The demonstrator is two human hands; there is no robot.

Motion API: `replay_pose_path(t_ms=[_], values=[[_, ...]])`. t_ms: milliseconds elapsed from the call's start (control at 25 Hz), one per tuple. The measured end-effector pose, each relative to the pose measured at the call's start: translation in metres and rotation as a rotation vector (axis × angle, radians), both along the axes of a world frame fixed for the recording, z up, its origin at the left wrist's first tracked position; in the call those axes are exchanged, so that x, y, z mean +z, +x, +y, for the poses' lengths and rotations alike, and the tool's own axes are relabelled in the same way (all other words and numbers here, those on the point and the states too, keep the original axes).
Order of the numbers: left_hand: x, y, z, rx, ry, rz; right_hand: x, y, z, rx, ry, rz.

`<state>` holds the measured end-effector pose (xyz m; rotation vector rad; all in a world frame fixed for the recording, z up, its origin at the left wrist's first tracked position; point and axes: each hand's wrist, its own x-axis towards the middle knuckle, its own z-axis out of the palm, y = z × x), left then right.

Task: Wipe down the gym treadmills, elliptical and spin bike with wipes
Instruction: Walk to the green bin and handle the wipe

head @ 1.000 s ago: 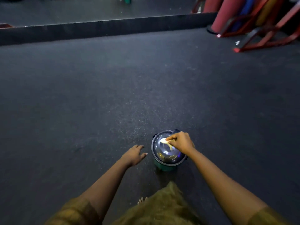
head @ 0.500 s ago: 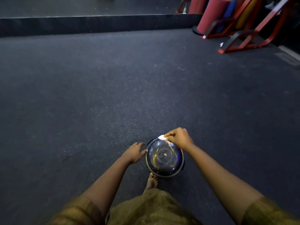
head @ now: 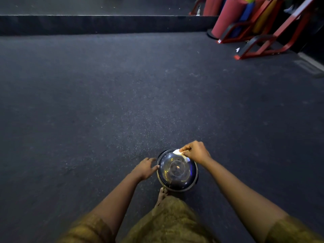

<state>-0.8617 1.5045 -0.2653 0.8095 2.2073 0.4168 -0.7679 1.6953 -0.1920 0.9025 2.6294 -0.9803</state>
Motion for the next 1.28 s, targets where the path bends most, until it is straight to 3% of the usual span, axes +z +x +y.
replay_pose_path(t_ms=[880,1200,1280], values=[[0.002,-0.031,0.026,0.104,0.012,-0.035,-0.010,-0.059,0.013,0.159,0.031,-0.024],[0.000,-0.008,0.019,0.045,-0.014,-0.045,-0.010,-0.026,0.006,0.114,0.021,-0.061],[-0.006,-0.004,0.016,0.124,0.033,-0.119,-0.018,-0.020,0.006,0.086,0.018,-0.090]])
